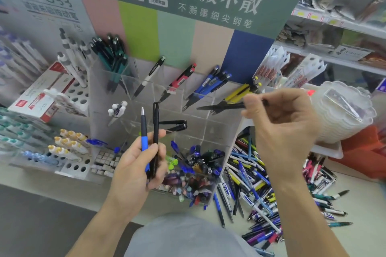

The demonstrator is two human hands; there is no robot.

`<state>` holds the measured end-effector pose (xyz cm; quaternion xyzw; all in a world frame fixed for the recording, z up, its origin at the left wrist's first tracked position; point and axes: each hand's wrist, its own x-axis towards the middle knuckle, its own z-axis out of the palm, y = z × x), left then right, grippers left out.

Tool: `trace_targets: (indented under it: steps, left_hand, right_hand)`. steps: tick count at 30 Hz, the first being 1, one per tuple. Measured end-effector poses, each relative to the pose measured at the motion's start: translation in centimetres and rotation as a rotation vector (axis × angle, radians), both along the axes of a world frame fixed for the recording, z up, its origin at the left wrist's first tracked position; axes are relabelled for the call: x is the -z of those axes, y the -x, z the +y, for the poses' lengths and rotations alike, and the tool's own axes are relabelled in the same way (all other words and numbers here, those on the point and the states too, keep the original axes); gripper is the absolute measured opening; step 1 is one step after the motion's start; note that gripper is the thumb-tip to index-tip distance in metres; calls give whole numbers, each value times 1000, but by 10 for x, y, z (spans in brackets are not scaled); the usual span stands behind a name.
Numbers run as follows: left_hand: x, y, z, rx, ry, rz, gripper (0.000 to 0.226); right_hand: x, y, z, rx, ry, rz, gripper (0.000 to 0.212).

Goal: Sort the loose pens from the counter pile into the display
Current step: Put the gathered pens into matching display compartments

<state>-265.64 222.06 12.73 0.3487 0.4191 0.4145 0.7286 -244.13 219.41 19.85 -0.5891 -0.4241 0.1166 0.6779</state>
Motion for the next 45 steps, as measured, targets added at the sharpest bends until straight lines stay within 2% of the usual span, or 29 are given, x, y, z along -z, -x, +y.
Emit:
trace_targets:
  steps: [5, 8, 13, 17, 21, 24, 26, 28, 30, 33, 36, 40, 42, 45]
  left_hand:
    - [2, 4, 3, 14, -59, 106, 27]
    - [5, 9, 3, 26, -73, 123, 28]
    - [3, 14, 1, 38, -8, 27, 30]
    - [2, 16, -1, 96, -36, -6, 32]
    - [-1, 15, -1, 159, -90, 38, 27]
    - [2, 14, 6, 134, -188, 209, 20]
    - [9, 14, 17, 89, -310, 347, 18]
    - [14, 13, 31, 41, -479, 570, 21]
    - [11, 7, 44, 6, -652, 736, 20]
    - [5, 0, 57, 43, -805, 810, 16]
    - [5, -5, 61, 115, -817, 775, 21]
    - [0, 2, 63, -30, -813, 842, 18]
    - [-6, 10, 63, -72, -786, 888, 20]
    - [-16, 23, 60, -55, -626, 812, 9]
  right_hand:
    - [26, 32, 15, -168, -14, 23, 18]
    - [49, 45, 32, -225, 125, -106, 17]
    - [82, 51, 39, -174, 261, -439, 18]
    - [87, 54, 35, -233, 335, -514, 22]
    - [81, 53, 48, -225, 325, -425, 28]
    - [77, 53, 50, -205, 290, -372, 29]
    - [80, 54, 48, -208, 245, -378, 21]
    - [84, 54, 46, -198, 218, -365, 16]
    - [80, 55, 42, -176, 208, -338, 20]
    - [66, 60, 37, -229, 225, -156, 34]
    - [60, 57, 41, -231, 267, -6, 19]
    - [63, 51, 44, -212, 266, -83, 11]
    - [66, 55, 41, -204, 220, -166, 13]
    - [64, 57, 36, -179, 56, -50, 13]
